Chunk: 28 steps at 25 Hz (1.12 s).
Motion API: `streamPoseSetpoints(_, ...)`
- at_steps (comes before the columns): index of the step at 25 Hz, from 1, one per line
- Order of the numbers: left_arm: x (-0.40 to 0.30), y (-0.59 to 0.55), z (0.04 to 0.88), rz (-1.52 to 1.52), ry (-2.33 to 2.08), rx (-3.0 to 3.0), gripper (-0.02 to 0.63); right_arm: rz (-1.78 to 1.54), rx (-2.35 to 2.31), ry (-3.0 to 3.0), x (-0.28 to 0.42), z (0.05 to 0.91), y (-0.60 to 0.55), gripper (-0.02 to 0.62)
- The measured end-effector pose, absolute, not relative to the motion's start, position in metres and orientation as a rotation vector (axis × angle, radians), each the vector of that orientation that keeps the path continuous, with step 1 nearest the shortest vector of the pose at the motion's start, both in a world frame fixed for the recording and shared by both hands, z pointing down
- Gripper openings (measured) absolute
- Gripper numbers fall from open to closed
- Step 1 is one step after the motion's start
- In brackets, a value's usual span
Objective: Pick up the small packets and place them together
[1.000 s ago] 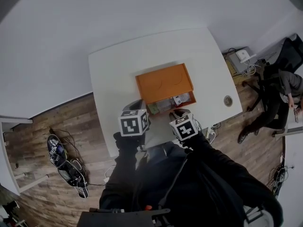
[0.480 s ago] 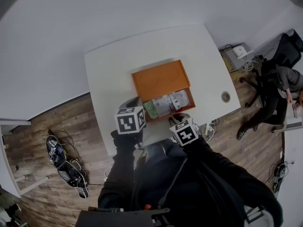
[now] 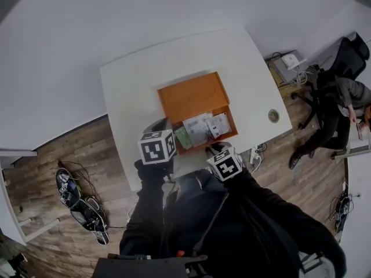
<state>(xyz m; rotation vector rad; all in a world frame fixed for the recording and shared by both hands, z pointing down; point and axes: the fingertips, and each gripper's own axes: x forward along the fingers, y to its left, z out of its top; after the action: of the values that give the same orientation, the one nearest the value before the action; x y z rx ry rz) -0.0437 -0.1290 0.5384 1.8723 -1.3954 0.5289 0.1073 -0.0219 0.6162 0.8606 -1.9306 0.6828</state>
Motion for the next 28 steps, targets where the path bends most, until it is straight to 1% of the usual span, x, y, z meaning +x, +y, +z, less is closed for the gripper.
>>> streamPoseSetpoints(4, -0.046, -0.13, 0.538, 0.517, -1.419, 1.872, -0.002, 0.704, 0.857, -1.938, 0.106, 0.616, -0.023, 0.067)
streamPoseSetpoints(9, -0.047, -0.121, 0.519, 0.415, -1.483, 1.884, -0.002, 0.749, 0.792, -1.977, 0.119, 0.593, -0.016, 0.132)
streamPoseSetpoints(13, -0.041, -0.102, 0.51, 0.374, -1.468, 1.876, -0.002, 0.688, 0.849, -2.059, 0.137, 0.543, -0.031, 0.133)
streamPoseSetpoints(16, -0.034, -0.09, 0.51, 0.368, -1.463, 1.871, -0.002, 0.603, 0.824, -2.085, 0.14, 0.528, -0.061, 0.133)
streamPoseSetpoints(23, -0.031, -0.065, 0.509, 0.357, -1.476, 1.839, -0.002, 0.398, 0.482, -1.893, 0.135, 0.572, -0.082, 0.133)
streamPoseSetpoints(28, -0.038, -0.059, 0.51, 0.346, -1.486, 1.821, -0.002, 0.34, 0.398, -1.785, 0.132, 0.596, -0.081, 0.133)
